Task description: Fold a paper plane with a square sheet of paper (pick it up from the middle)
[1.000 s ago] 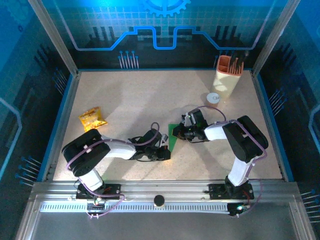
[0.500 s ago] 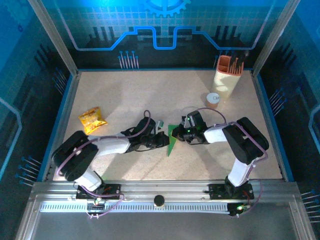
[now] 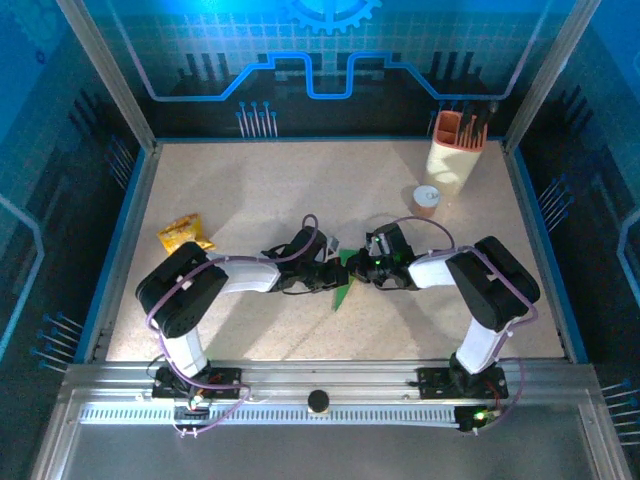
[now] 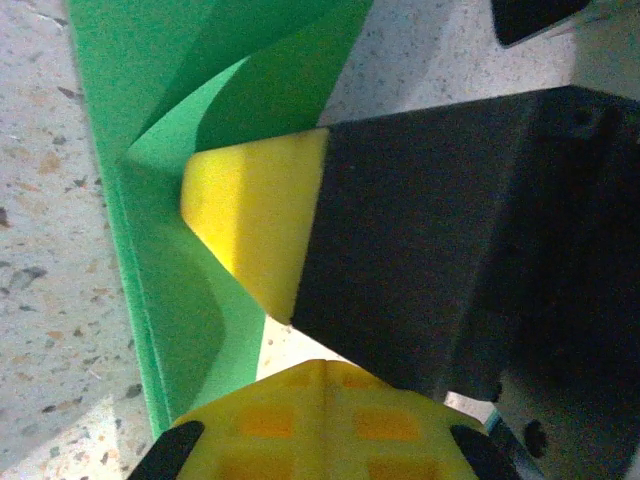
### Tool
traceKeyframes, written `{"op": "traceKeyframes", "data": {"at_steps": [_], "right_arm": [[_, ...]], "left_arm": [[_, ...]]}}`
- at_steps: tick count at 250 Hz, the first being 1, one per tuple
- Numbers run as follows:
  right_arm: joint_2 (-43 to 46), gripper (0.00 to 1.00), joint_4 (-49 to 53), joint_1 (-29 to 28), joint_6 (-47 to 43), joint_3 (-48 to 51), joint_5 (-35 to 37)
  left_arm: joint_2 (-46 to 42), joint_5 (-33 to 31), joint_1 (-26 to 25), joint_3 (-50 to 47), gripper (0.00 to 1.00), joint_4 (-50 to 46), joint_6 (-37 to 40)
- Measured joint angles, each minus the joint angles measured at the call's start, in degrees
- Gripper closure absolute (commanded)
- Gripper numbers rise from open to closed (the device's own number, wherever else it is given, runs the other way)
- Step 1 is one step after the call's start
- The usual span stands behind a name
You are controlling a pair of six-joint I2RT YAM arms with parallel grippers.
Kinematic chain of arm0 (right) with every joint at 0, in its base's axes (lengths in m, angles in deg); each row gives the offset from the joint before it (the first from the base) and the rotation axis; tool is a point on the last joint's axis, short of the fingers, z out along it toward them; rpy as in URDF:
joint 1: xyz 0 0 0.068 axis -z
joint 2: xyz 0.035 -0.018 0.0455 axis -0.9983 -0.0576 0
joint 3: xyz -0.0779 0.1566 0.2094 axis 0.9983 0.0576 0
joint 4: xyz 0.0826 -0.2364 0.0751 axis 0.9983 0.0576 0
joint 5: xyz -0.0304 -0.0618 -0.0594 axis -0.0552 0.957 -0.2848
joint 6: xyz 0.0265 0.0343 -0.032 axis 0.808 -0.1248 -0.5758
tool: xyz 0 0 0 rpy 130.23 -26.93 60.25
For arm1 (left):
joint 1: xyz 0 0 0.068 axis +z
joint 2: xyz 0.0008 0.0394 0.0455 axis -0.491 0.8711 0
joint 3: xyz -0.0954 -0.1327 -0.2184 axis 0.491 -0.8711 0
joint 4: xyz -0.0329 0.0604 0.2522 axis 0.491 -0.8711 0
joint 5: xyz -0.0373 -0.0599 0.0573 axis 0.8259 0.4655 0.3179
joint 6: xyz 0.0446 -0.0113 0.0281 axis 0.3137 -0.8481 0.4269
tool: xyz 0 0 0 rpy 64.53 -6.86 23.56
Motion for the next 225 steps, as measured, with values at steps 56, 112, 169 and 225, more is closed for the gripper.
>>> {"op": "traceKeyframes", "data": {"at_steps": [56, 112, 169, 225], "right_arm": [[0.1, 0.88, 0.2, 0.0, 0.0, 0.0, 0.2], [0.1, 0.88, 0.4, -0.1, 0.0, 0.0, -0.5], [0.4, 0.86, 0.8, -0.1, -0.1, -0.1, -0.8], [5.6, 0.85, 6.5, 2.8, -2.8, -0.1, -1.8]], "left_arm": [[1.4, -1.0, 0.0, 0.0, 0.97, -0.2, 0.7], [3.3, -1.5, 0.0, 0.4, 0.97, -1.0, 1.2], [4.1, -1.5, -0.1, 2.0, 1.00, -3.9, 3.2], [2.3, -1.5, -0.2, -0.9, 1.00, -3.0, 6.3]]}}
